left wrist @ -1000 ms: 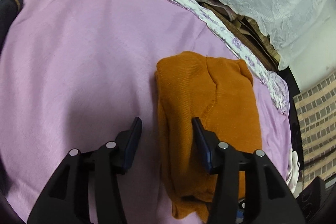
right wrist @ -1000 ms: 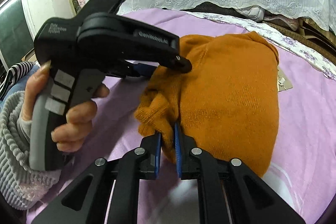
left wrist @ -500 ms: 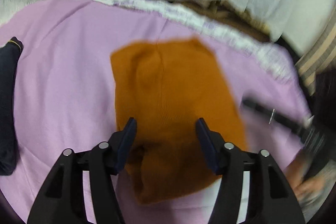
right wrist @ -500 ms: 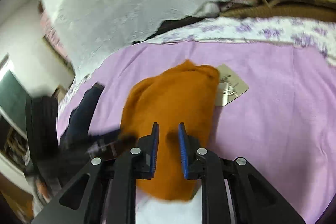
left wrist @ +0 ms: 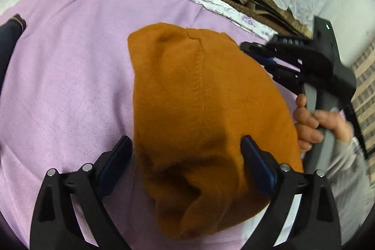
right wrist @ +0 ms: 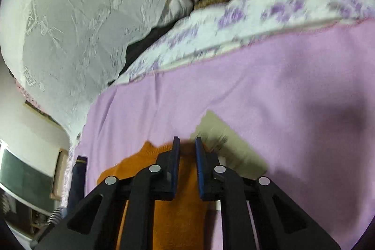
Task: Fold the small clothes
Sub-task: 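Press both tools on the folded bundle to flatten it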
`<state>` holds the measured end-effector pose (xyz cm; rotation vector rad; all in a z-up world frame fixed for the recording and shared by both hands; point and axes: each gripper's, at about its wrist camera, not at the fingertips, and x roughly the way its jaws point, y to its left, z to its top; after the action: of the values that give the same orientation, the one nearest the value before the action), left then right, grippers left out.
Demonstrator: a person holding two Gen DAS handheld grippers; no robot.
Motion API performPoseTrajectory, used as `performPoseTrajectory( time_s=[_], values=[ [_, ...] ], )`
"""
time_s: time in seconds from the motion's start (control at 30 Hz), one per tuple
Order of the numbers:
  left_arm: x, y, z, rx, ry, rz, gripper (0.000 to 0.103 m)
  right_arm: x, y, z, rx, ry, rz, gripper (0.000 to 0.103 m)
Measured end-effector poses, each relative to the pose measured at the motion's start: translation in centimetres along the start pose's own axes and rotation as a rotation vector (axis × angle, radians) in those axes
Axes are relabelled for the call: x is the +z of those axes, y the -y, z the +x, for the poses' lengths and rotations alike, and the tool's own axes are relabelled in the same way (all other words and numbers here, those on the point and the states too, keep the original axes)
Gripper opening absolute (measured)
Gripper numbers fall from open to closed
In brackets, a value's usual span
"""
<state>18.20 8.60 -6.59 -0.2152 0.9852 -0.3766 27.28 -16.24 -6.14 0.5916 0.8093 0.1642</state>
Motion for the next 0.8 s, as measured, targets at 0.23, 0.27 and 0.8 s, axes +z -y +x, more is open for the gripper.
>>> performPoseTrajectory(
  time_s=[0.23, 0.27, 0.8],
  values=[
    [0.4, 0.7, -3.1, 0.044, 0.095, 0.013, 0.086, -0.9, -1.0, -4.5, 0.011, 0.08, -0.111, 0.017],
    [0.5, 0.4, -3.7, 0.036, 0.117, -0.008, 0.086, -1.7, -2.0, -5.1, 0.007, 0.073, -0.163, 0.017],
    [-1.0, 0.1, -3.2, 0.19, 0.134, -0.005, 0.092, -9.6, -5.2, -9.4, -0.08, 0.078, -0.374, 0.045]
  ],
)
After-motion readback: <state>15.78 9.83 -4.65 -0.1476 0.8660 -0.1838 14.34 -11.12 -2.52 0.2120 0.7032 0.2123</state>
